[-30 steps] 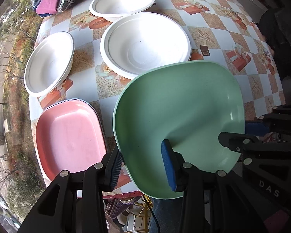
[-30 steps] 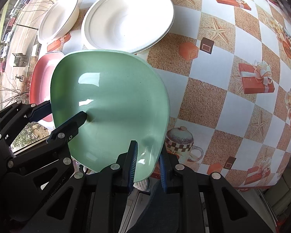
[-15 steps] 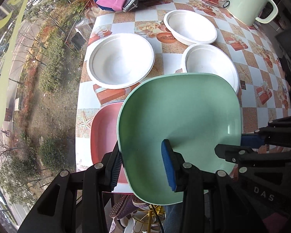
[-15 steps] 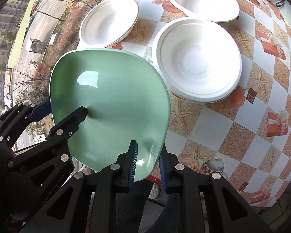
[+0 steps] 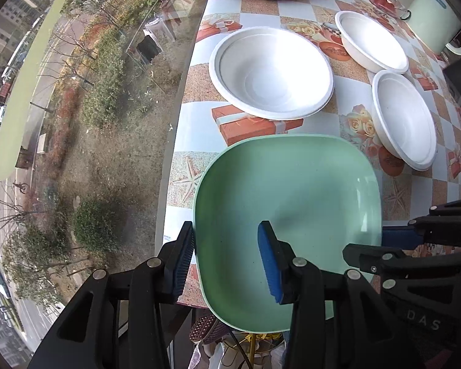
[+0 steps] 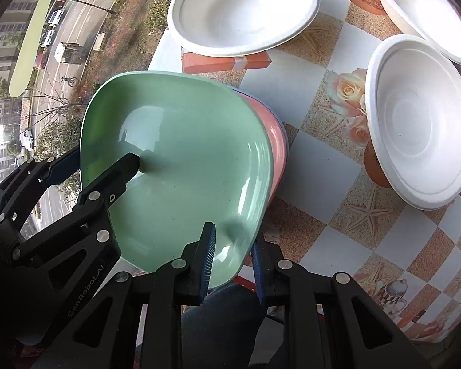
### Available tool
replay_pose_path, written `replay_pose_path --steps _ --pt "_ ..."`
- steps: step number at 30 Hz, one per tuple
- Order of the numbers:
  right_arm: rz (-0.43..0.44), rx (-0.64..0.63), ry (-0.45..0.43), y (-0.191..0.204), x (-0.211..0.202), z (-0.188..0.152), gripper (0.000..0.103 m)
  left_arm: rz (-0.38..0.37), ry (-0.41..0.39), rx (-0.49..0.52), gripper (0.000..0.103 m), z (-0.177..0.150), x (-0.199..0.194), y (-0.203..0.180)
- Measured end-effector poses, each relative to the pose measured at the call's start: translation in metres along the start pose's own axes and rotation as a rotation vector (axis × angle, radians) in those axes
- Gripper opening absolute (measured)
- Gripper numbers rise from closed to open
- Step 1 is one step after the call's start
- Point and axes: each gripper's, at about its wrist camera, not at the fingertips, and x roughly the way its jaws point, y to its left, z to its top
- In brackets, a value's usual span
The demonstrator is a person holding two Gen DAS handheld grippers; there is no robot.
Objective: Organize plates and bowls
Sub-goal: 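Open both grippers and lift away from the green plate, then move both grippers toward the white paper bowls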
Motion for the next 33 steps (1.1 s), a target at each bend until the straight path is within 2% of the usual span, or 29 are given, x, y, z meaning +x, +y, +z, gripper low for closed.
replay_pose_path --steps 1,2,3,4,6,8,10,11,12,18,24,25,29,33 --pt "0.003 0.007 -0.003 -0.004 -0.002 0.001 0.025 0.008 -0.002 -0.004 0.052 0.0 0.001 0.001" --pt "-0.006 0.011 -0.01 -0.009 -0.005 0.0 0.027 0.0 -0.013 -0.017 0.062 -0.001 0.0 0.003" --pt "-0.021 0.012 -0.02 -0.015 -0.011 0.0 0.043 -0.017 -0.037 -0.035 0.067 -0.004 -0.004 0.006" --pt "-0.036 0.013 -0.035 -0.021 -0.018 0.003 0.068 -0.038 -0.061 -0.045 0.069 -0.005 -0.008 0.009" --pt "-0.052 0.012 -0.076 -0.031 -0.032 -0.003 0.087 -0.096 -0.111 -0.053 0.082 -0.004 -0.017 0.01" --pt "-0.067 0.018 -0.116 -0.043 -0.048 -0.009 0.087 -0.135 -0.144 -0.045 0.089 -0.003 -0.027 0.009" --pt "-0.082 0.04 -0.161 -0.059 -0.063 -0.017 0.087 -0.171 -0.145 -0.025 0.096 0.0 -0.032 0.004" --pt "-0.095 0.057 -0.179 -0.061 -0.067 -0.021 0.091 -0.188 -0.141 -0.017 0.103 0.003 -0.034 0.001" --pt "-0.11 0.076 -0.188 -0.061 -0.07 -0.023 0.103 -0.207 -0.139 -0.007 0.103 0.006 -0.035 -0.003" --pt "-0.136 0.263 -0.286 -0.098 -0.089 -0.054 0.103 -0.299 -0.13 0.088 0.103 0.022 -0.042 -0.029" --pt "-0.165 0.436 -0.283 -0.136 -0.092 -0.072 0.103 -0.358 -0.101 0.174 0.103 0.033 -0.047 -0.057" --pt "-0.163 0.456 -0.281 -0.132 -0.092 -0.074 0.103 -0.363 -0.095 0.189 0.103 0.034 -0.047 -0.062" --pt "-0.16 0.517 -0.258 -0.143 -0.087 -0.089 0.103 -0.373 -0.078 0.236 0.103 0.037 -0.048 -0.084" --pt "-0.168 0.554 -0.243 -0.151 -0.086 -0.102 0.103 -0.378 -0.054 0.234 0.103 0.041 -0.046 -0.099"
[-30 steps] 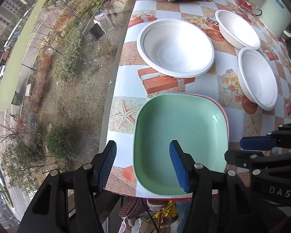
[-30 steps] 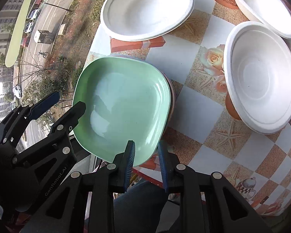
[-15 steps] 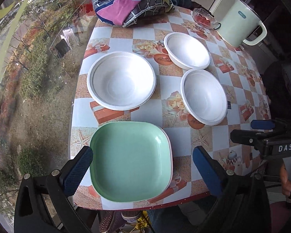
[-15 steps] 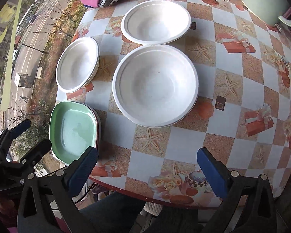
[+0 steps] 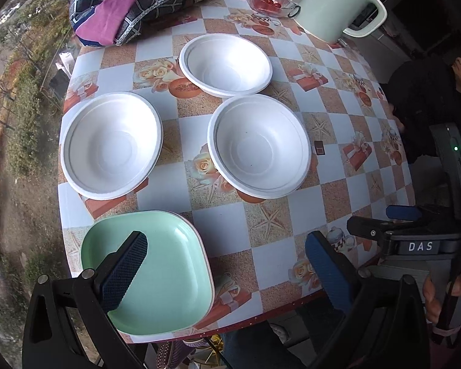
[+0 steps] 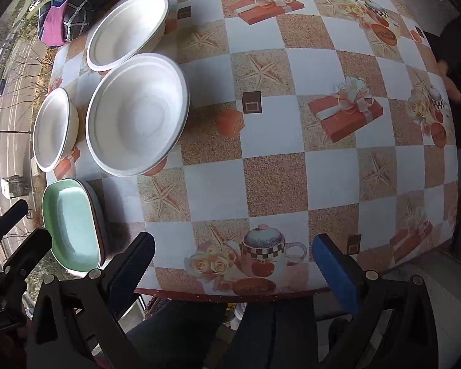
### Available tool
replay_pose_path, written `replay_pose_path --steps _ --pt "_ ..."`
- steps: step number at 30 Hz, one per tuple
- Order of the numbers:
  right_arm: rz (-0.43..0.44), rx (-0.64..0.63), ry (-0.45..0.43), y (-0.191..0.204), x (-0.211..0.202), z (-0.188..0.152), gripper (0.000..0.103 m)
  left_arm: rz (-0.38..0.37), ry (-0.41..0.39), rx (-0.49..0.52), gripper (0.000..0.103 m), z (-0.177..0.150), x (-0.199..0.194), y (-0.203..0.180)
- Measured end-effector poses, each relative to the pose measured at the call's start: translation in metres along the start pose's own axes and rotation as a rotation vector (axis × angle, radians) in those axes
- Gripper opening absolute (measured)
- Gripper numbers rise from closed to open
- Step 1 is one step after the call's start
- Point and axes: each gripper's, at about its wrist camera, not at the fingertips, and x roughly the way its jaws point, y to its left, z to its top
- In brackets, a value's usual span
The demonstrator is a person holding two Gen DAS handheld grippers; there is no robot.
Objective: Organize plates and bowls
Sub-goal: 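Move both grippers toward the white paper bowls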
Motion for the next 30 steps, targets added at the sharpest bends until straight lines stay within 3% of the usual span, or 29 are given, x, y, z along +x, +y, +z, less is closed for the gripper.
replay_pose_path --steps 7,13,18,24,30 --pt "0.006 0.013 0.01 -0.014 0.006 0.017 0.103 0.04 0.01 -0.081 0.103 0.014 0.006 -0.003" --pt "-0.011 -0.084 -0.001 -0.002 0.008 0.049 0.103 0.107 0.035 -0.136 0.102 0.03 0.021 -0.005" --pt "-0.017 -0.112 0.002 0.007 0.018 0.076 0.103 0.183 0.064 -0.112 0.098 0.047 0.042 -0.015" --pt "-0.033 -0.131 0.004 0.014 0.023 0.105 0.103 0.215 0.074 -0.104 0.094 0.069 0.055 -0.019" --pt "-0.012 -0.138 0.011 0.015 0.03 0.126 0.103 0.284 0.062 0.015 0.094 0.084 0.065 -0.024"
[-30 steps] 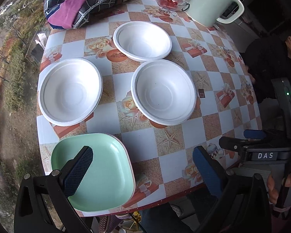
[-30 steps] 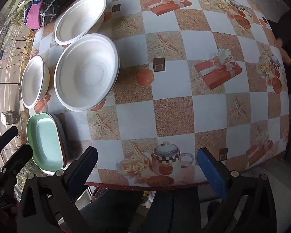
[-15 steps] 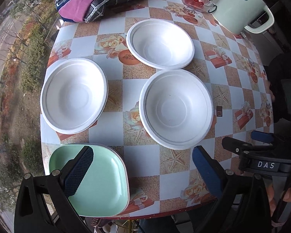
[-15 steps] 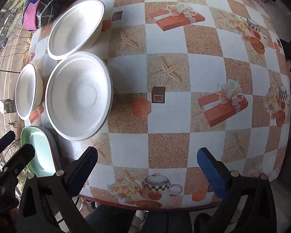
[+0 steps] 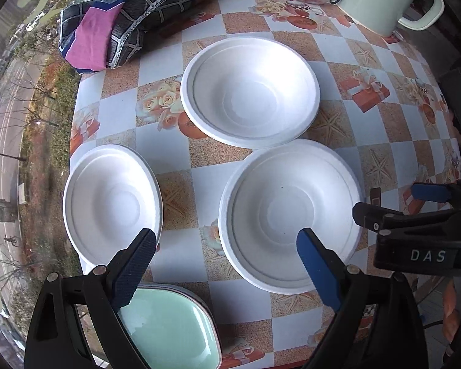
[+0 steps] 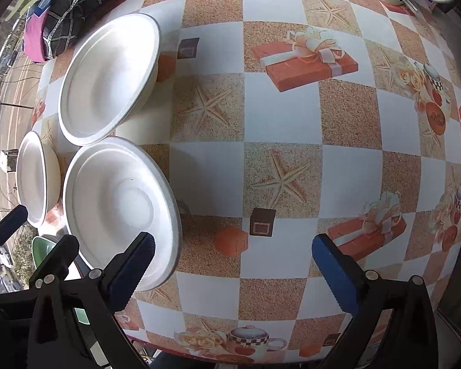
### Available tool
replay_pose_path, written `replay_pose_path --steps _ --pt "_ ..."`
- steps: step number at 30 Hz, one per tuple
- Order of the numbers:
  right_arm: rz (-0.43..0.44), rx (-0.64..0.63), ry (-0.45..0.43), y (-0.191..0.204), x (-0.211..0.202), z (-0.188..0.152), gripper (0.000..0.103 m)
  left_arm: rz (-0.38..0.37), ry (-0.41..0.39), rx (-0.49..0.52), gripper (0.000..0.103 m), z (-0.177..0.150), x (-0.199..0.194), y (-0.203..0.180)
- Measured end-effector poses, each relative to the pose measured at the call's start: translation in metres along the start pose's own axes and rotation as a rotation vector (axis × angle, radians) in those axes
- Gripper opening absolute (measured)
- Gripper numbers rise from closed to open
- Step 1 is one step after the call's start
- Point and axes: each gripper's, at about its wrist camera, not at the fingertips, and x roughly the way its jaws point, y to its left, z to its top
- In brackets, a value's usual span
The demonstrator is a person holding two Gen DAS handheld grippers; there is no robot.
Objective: Organize plates and bowls
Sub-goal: 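Move both grippers toward the white paper bowls, then close the left gripper on one white bowl rim while the right gripper grasps another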
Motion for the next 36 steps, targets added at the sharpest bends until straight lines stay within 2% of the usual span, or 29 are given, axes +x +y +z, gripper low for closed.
replay_pose_path --steps 3,8,12,14,15,16,17,18,19,20,21,22,24,36 --pt "-0.001 -0.021 0.011 0.008 0.008 0.007 0.103 0.014 0.009 0.053 0.094 0.005 0.009 -0.004" --pt "-0.049 -0.061 0.013 0.018 0.018 0.017 0.103 0.049 0.007 0.146 0.094 0.011 0.022 -0.018" --pt "-0.083 -0.085 0.003 0.023 0.024 0.026 0.103 0.051 0.02 0.176 0.092 0.019 0.033 -0.022" --pt "-0.091 -0.096 0.004 0.026 0.028 0.033 0.103 0.051 0.045 0.187 0.086 0.022 0.041 -0.024" --pt "-0.091 -0.103 0.004 0.027 0.028 0.035 0.103 0.057 0.068 0.199 0.076 0.024 0.046 -0.027" --pt "-0.092 -0.109 0.004 0.031 0.029 0.039 0.1 0.065 0.096 0.214 0.069 0.024 0.052 -0.03" --pt "-0.091 -0.117 0.0 0.034 0.029 0.041 0.093 0.06 0.116 0.219 0.057 0.024 0.056 -0.033" --pt "-0.073 -0.128 0.001 0.039 0.029 0.045 0.081 0.048 0.127 0.217 0.049 0.025 0.058 -0.036" --pt "-0.043 -0.136 0.003 0.042 0.029 0.045 0.066 0.044 0.13 0.211 0.048 0.026 0.058 -0.037" --pt "-0.026 -0.147 0.005 0.047 0.029 0.045 0.055 0.038 0.134 0.206 0.042 0.027 0.058 -0.038" --pt "-0.021 -0.163 0.01 0.057 0.032 0.043 0.039 0.026 0.144 0.197 0.039 0.028 0.059 -0.039" --pt "-0.018 -0.169 0.02 0.061 0.034 0.042 0.029 0.008 0.157 0.181 0.038 0.028 0.06 -0.038" --pt "0.016 -0.15 0.049 0.062 0.038 0.04 0.022 -0.002 0.159 0.186 0.038 0.025 0.06 -0.039" --pt "-0.006 -0.146 0.102 0.05 0.042 -0.001 0.021 -0.063 0.165 0.299 0.037 -0.03 0.051 -0.087"
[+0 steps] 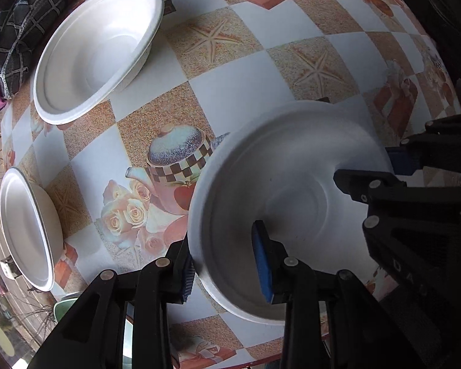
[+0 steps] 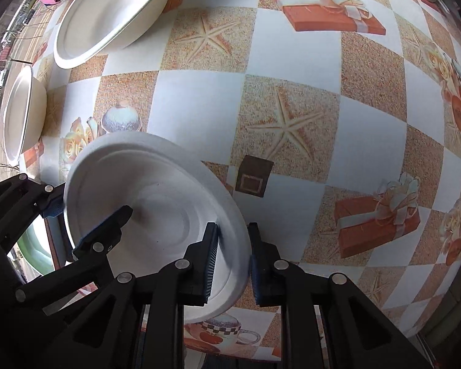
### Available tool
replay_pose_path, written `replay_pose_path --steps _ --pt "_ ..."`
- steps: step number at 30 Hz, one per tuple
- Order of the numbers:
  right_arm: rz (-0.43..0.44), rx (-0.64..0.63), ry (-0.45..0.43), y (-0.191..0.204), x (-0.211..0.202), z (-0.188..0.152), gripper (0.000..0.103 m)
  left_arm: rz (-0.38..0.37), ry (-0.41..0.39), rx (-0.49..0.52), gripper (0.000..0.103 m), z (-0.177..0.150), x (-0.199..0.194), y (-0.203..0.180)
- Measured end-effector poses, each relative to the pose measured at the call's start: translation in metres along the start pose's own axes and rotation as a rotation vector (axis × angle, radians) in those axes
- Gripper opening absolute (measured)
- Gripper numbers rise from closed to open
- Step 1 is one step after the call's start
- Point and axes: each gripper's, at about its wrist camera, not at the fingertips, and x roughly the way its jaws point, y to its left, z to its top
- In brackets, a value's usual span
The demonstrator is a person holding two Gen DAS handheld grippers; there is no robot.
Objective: Organize plates and bowls
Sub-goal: 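Close the left gripper on one white bowl rim while the right gripper grasps another, then lower both held bowls onto the table and open both grippers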
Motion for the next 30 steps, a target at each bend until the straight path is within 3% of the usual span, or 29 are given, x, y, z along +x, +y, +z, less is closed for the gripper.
replay_pose_path --steps 7,15,18,25,30 --pt "-0.015 0.029 0.02 -0.002 0.005 -0.035 0.021 -0.043 0.028 0.081 0.037 -0.028 0.005 -0.044" --pt "-0.025 0.042 0.028 0.004 0.009 -0.052 0.021 -0.083 0.064 0.178 0.037 -0.061 0.012 -0.092" --pt "-0.027 0.06 0.036 -0.001 0.011 -0.041 0.021 -0.092 0.069 0.218 0.037 -0.066 0.013 -0.105" --pt "-0.019 0.085 0.043 -0.006 0.013 -0.061 0.021 -0.087 0.047 0.273 0.038 -0.061 0.006 -0.129" --pt "0.019 0.133 0.001 -0.033 -0.006 -0.054 0.023 -0.082 0.001 0.226 0.07 -0.064 -0.012 -0.116"
